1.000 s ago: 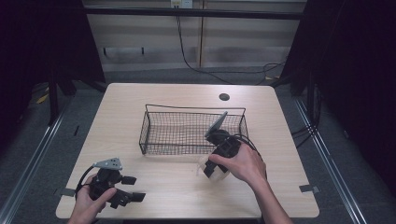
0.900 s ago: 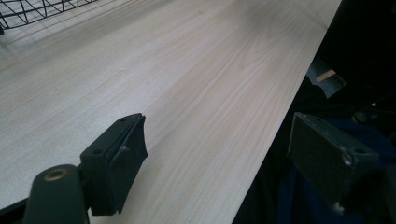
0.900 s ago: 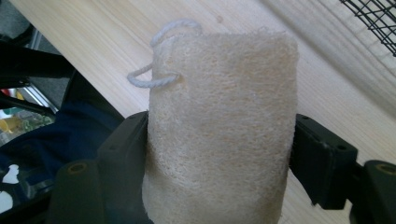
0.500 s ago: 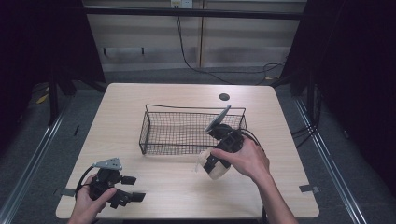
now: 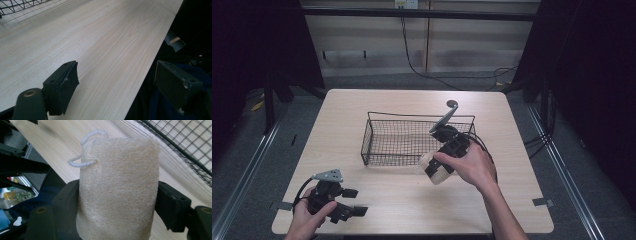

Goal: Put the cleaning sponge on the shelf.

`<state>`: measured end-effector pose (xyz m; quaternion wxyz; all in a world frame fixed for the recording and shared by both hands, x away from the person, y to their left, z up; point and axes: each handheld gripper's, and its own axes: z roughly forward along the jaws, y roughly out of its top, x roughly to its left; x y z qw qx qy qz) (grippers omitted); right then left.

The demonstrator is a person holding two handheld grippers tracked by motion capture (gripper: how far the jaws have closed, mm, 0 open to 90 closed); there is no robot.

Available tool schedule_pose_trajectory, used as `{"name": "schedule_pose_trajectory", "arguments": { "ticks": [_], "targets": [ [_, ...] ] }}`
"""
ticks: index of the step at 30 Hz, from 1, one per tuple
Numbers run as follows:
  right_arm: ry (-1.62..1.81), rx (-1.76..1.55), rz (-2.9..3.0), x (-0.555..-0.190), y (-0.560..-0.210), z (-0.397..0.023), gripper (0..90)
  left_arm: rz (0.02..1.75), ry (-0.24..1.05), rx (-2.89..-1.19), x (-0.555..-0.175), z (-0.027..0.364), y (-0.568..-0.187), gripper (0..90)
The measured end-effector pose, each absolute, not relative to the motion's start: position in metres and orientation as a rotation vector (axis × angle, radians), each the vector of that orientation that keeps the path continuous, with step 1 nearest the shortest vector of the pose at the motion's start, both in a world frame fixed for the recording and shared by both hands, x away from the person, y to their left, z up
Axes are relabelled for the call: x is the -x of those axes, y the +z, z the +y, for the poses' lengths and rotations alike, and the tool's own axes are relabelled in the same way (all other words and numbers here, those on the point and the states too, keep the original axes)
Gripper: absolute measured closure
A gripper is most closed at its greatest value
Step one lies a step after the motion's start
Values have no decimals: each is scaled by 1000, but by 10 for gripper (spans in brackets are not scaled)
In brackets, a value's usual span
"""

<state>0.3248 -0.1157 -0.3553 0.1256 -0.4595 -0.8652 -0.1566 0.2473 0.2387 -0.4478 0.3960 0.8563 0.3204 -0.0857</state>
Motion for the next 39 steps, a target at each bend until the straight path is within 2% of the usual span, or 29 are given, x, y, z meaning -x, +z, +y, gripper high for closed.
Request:
{"name": "schedule_pose_trajectory", "arguments": {
  "ticks": [10, 39],
  "targets": [
    [-447, 1429, -2520, -339, -345, -118, 263, 814, -225, -2165, -247, 239, -448, 188],
    [-449, 1757, -2361, -379, -358, -153, 263, 818, -230, -2159, -248, 240, -448, 188]
  ]
}}
